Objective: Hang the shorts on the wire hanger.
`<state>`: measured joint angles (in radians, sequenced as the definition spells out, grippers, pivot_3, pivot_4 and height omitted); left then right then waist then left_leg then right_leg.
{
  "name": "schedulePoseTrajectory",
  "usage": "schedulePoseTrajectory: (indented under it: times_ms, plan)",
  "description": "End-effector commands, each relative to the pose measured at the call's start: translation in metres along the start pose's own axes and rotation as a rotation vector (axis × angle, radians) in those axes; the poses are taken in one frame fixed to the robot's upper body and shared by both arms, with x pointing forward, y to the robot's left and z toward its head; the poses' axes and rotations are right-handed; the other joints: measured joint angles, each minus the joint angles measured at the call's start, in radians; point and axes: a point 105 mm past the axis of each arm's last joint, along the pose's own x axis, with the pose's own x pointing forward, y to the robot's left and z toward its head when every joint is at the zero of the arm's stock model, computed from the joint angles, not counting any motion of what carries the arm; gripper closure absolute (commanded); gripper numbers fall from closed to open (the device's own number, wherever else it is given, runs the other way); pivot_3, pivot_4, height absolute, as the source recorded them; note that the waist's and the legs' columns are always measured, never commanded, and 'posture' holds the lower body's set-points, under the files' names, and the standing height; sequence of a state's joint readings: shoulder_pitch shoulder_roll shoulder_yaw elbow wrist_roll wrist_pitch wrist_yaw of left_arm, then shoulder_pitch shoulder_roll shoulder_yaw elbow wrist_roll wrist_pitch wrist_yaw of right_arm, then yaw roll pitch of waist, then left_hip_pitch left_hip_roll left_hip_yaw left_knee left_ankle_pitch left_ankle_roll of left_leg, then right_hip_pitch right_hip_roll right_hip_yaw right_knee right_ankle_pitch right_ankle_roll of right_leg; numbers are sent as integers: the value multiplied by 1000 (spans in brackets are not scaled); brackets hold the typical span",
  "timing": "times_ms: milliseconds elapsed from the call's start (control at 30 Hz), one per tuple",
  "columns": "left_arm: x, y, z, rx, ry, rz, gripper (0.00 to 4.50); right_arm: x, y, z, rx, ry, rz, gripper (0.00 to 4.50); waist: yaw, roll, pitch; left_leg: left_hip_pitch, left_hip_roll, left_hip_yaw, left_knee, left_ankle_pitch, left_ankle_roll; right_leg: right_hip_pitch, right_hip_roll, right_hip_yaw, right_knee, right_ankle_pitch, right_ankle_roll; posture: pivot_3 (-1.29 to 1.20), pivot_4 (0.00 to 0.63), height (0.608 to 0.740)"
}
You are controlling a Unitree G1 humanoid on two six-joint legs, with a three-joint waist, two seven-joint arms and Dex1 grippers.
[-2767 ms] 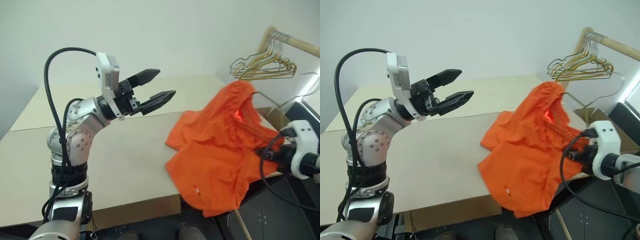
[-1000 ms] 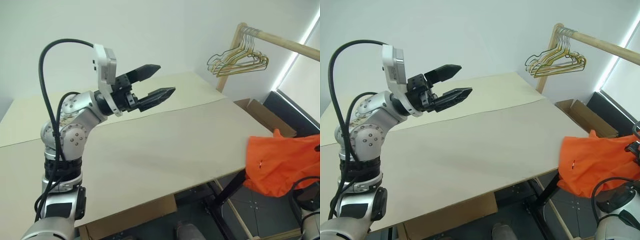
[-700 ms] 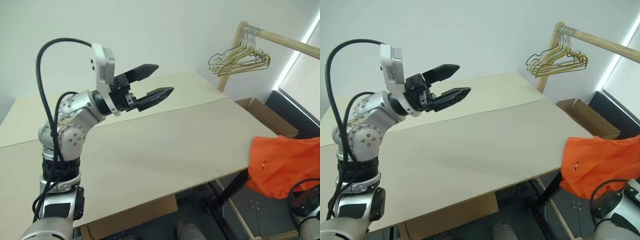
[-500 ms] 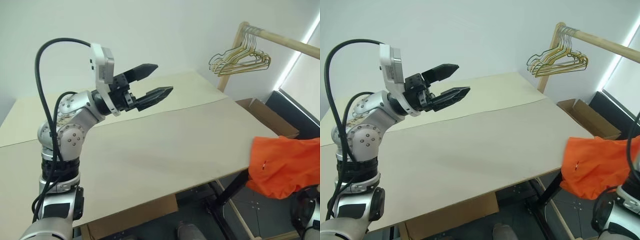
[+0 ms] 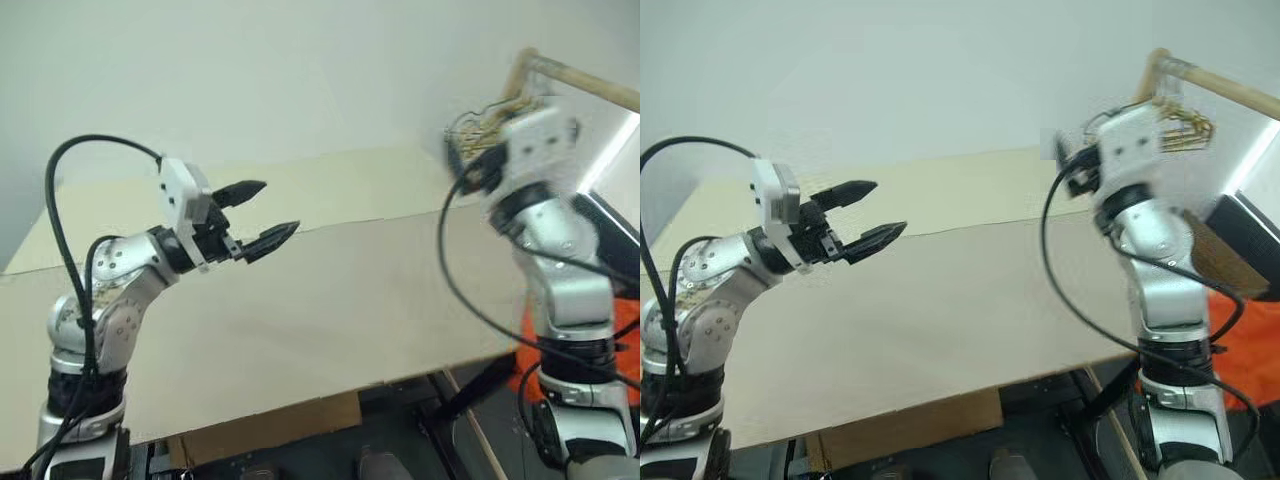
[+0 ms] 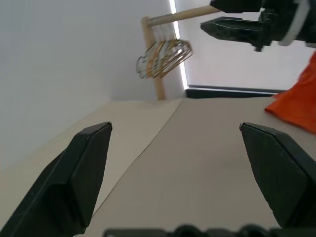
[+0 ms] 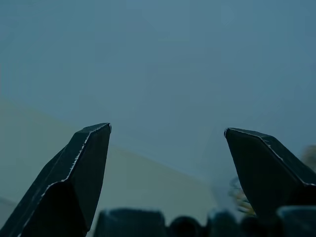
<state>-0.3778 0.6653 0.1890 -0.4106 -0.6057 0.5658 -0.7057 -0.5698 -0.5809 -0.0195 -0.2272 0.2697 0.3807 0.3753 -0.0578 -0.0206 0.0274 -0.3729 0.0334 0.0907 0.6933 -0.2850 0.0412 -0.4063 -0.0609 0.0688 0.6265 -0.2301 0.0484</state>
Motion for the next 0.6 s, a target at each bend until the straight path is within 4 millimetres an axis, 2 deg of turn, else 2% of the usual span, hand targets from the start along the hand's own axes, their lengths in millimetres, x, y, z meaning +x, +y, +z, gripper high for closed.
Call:
schedulePoseTrajectory:
  times_ms: [33, 167, 233, 367, 600]
  plan:
    - [-14, -4, 12, 114, 1, 25, 0, -6, 19, 6, 57, 9, 219, 196, 38, 0, 1, 0, 0, 1, 0, 0, 0, 0, 0, 0, 0, 0, 0, 156, 0, 740]
    - [-30, -13, 4, 100, 104, 1, 0, -16, 33, -27, 94, 118, 361, 196, 98, -3, 1, -2, 0, 0, 0, 0, 0, -1, -1, -3, -2, 0, -1, 206, 0, 740]
    - [-33, -17, 1, 77, 142, -4, 0, -19, 35, -34, 110, 141, 389, 196, 116, -3, 1, -2, 0, 0, 0, -1, 0, -2, -1, -4, -2, -1, -2, 221, 0, 740]
    - [-40, -18, -7, 65, 212, 18, 0, -21, 40, -35, 134, 131, 432, 196, 136, -3, 1, -5, 0, 1, 0, -1, 0, -5, -1, -4, -1, 0, -2, 230, 0, 740]
    - [-42, -20, -10, 57, 218, 25, 0, -24, 39, -34, 98, 131, 451, 196, 160, -4, 1, -15, -1, 1, 1, 0, -1, -16, 1, -4, 2, 1, -4, 242, 0, 740]
